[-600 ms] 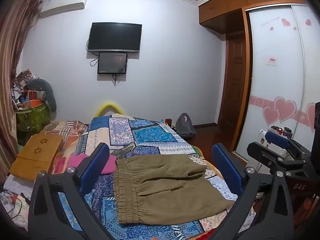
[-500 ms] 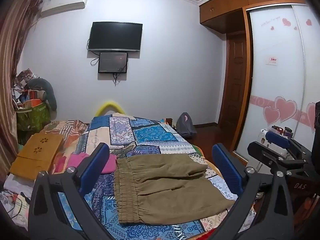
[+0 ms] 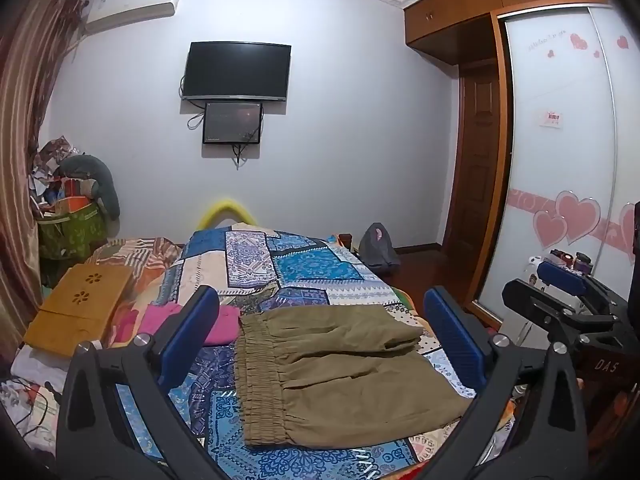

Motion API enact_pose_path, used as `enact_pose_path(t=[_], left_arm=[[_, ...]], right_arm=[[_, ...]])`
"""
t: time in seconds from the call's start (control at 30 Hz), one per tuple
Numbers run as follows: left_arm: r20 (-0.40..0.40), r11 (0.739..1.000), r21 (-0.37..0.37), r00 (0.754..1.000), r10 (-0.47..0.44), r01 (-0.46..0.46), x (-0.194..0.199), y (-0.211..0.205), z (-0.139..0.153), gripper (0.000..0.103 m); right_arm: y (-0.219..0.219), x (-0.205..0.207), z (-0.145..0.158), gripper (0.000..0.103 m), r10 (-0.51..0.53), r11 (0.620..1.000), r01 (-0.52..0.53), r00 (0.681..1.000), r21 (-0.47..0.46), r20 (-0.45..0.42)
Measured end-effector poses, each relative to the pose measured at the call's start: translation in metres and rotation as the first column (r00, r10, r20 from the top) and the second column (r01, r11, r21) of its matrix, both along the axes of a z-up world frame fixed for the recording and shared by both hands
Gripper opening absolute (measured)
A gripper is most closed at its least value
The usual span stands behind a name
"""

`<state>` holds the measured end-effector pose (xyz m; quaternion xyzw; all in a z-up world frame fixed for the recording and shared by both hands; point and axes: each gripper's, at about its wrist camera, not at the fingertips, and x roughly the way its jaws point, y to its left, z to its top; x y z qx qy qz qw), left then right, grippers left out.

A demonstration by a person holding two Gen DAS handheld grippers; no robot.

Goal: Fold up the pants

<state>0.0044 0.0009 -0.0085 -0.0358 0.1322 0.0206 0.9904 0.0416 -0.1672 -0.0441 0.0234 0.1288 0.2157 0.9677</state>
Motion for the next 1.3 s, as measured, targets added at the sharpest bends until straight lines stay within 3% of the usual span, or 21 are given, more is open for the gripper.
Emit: enact_pose_path(t=[1.3], left_arm=[[-0.004,1.0,0.014,1.0,0.008,-0.007,0.0046,-0.0009,-0.0042,0.103]], right_arm=[[0.0022,0.003,0.0001,0.103,-0.005,1.0,0.005,1.0,-0.005,-0.006]])
